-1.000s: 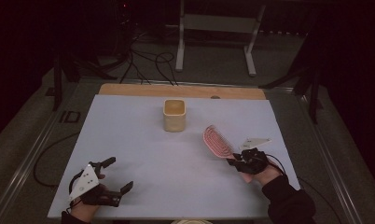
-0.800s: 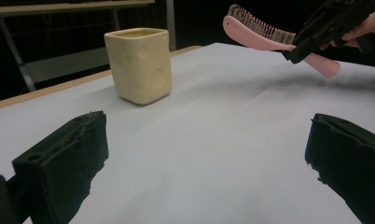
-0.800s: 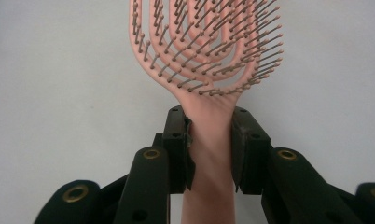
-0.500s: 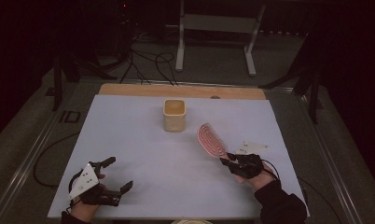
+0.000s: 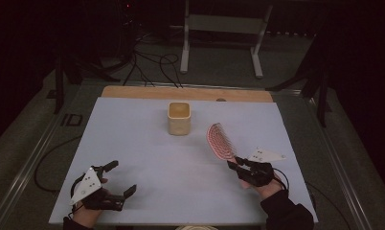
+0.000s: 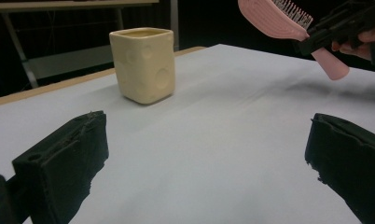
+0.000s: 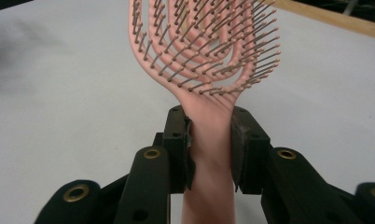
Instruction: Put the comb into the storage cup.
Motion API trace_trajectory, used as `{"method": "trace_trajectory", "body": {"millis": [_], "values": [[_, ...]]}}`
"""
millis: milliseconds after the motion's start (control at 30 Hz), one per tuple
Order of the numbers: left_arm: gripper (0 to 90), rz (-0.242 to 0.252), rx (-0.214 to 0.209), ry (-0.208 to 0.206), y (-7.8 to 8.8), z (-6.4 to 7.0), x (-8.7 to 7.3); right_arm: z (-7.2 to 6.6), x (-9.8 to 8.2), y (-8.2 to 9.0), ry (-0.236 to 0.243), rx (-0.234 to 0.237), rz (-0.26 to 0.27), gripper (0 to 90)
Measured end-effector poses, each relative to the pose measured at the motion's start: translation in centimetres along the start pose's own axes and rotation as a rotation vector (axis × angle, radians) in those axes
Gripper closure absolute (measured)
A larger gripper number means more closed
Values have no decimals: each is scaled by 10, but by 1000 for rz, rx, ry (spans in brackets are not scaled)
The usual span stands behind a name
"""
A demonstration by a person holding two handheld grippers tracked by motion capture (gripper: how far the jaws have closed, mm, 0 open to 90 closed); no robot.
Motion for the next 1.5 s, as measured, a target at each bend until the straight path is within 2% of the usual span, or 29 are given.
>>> {"method": "trace_trajectory", "body": {"millis": [67,100,200,233,300,333,400,433,633,833,967,1167,1333,1500], "values": [[1,-10,15,-11,-1,0,1,-1,0,0,-4,0,5,708],[1,-14,19,-14,-2,0,1,-2,0,0,12,-4,12,709],[1,-38,32,-7,-5,-2,2,-3,1,0,14,15,25,709],[2,-42,28,-1,-6,-1,3,-3,1,1,12,4,31,709],[2,-65,32,3,-8,0,5,-3,2,2,8,7,39,709],[1,-70,22,1,-10,2,7,-3,3,3,2,21,39,709],[1,-79,15,-2,-11,3,10,-3,3,3,2,21,39,709],[1,-102,11,-23,-15,7,15,-4,4,4,-3,28,52,709],[2,-127,-14,-16,-28,14,34,-6,4,4,15,11,50,709],[1,-155,-18,-52,-39,17,52,-6,5,5,11,18,54,709],[1,-161,-23,-29,-45,17,60,-6,5,5,6,17,53,710],[2,-192,-13,-36,-57,15,66,-8,6,5,5,22,53,710],[2,-191,-40,3,-65,16,78,-8,6,5,2,26,52,711],[2,-204,-44,-4,-76,19,91,-8,6,3,0,26,49,712]]}}
Point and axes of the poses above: each handheld gripper's, and its own axes: y roughly backward along the jaws, x roughly out of its top, z roughly to its right, the point moved 5 cm from there along -y, roughly forward along the jaws, and after that the axes turned 6 degrees about x, right-handed, at the moved point
